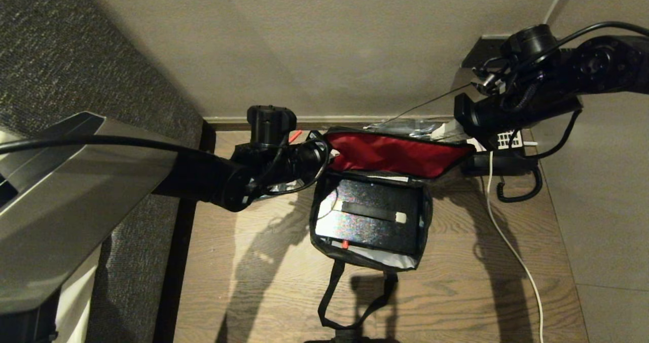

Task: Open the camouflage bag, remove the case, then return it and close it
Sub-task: Close the top of the storage box

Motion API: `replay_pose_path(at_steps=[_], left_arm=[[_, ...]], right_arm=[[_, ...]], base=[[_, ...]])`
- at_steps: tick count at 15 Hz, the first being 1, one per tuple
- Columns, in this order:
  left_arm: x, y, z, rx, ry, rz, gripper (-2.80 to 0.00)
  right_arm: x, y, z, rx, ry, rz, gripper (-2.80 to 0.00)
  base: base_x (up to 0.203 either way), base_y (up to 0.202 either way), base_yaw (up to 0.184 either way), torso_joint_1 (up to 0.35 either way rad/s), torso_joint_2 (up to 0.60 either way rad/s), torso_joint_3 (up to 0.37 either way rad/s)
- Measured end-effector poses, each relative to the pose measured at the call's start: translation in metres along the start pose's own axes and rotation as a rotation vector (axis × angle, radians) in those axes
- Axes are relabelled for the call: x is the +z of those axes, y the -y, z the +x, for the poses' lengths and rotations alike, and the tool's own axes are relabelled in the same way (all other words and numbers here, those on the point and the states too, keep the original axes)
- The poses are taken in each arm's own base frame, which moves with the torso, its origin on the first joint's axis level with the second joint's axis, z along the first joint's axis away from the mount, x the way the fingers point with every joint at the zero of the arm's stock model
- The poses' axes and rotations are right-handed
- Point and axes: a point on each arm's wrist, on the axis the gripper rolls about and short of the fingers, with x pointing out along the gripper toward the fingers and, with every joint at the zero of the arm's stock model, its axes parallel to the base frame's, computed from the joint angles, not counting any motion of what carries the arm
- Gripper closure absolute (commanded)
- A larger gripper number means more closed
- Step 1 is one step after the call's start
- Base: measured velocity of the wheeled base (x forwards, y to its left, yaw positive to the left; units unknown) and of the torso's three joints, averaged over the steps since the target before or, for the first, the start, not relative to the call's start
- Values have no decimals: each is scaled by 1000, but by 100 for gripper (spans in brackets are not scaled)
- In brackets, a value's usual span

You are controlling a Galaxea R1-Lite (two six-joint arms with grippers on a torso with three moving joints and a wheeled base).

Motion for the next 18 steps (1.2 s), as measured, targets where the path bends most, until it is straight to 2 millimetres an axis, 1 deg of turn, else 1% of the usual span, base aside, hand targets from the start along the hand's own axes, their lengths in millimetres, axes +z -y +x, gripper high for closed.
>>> replay_pose_path(at_steps=[4,13,18], left_arm=[[4,-5,-1,31,-3,-5,0],[8,-1,5,63,-24,-30,0],[11,-5,3,84,-22,-39,0]], right_arm=[[-2,-1,0,-3,-10,-26,0],[-7,3,1,-67,-46,-32,0],[-6,4,3,-70,-43,-35,0]], base=[[0,0,0,0,0,0],[0,0,0,0,0,0],[0,0,0,0,0,0]])
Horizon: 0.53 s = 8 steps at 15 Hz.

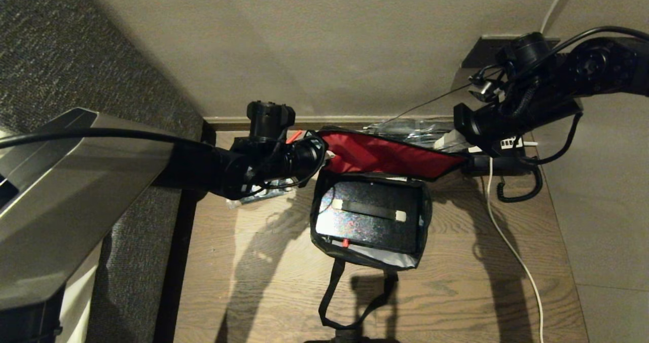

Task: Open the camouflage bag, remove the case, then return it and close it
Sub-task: Close the top of the storage box

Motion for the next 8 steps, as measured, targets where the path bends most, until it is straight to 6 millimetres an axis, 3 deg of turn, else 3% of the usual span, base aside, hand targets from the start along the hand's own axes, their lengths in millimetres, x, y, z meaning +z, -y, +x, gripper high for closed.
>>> replay_pose_path(at_steps=[1,8], left_arm=[[0,1,0,-1,0,2,-280],[0,4,0,-8,4,2,-280]], right_arm=[[0,0,0,1,2,0,0],[1,1,1,-1,1,-3,0]], base=[[0,0,0,0,0,0],[0,0,0,0,0,0]])
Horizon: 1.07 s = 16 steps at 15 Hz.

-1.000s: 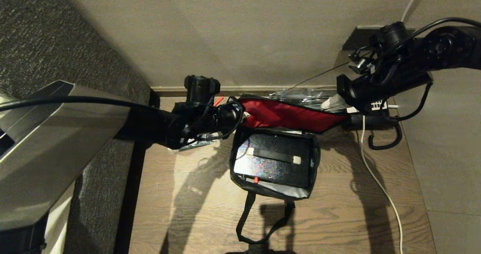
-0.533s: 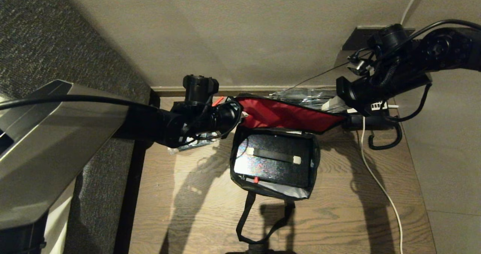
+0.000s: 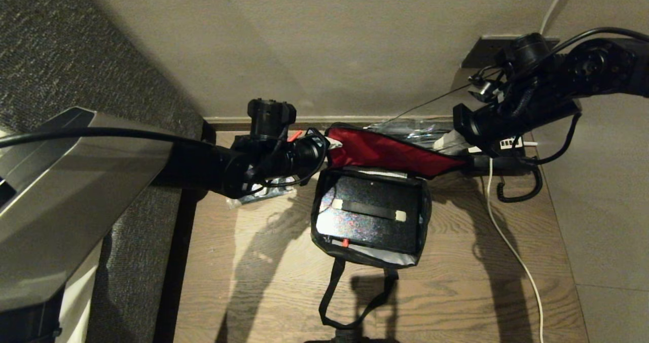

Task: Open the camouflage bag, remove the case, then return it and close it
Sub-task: Close the top of the storage box

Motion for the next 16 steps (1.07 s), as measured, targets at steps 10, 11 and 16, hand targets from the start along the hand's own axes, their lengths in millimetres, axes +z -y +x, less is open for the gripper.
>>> replay_pose_path(at_steps=[10,11,16], left_arm=[[38,-22,-70,97,117,-47,-280],[48,-23,-78,97,149,-47,-280],[78,-14,-97,70,234,-49,-280]], right_arm=[[-8,0,7,-51,-49,-14,0],[-12,0,9,-63,-69,-10,0],[-33,-12,20,-137,-182,-16,0]], base=[[0,0,0,0,0,0],[0,0,0,0,0,0],[0,0,0,0,0,0]])
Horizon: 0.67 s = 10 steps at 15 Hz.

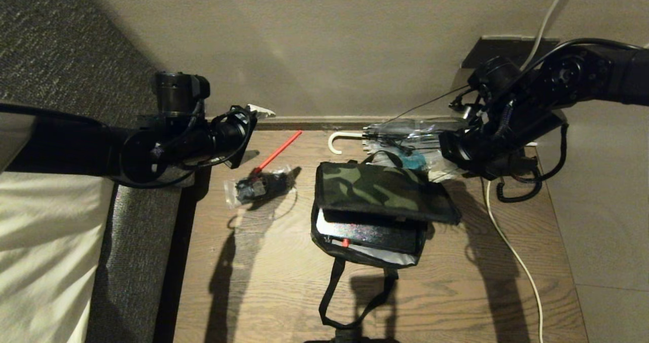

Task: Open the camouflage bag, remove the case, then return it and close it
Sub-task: Close the top of the storage box

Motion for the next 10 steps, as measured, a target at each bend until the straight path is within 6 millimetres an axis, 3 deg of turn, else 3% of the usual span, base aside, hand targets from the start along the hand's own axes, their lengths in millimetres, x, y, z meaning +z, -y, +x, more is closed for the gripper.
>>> replay_pose_path(at_steps=[5,10], left_arm=[[14,1,-5,-10,37,-3,-280],[2,5,3,-25,1,6,-280]], right_arm=[[-20,-22,24,-44,-63,-96,0],[-11,-25,18,-33,-8,-108,0]], base=[[0,0,0,0,0,0],[0,0,0,0,0,0]])
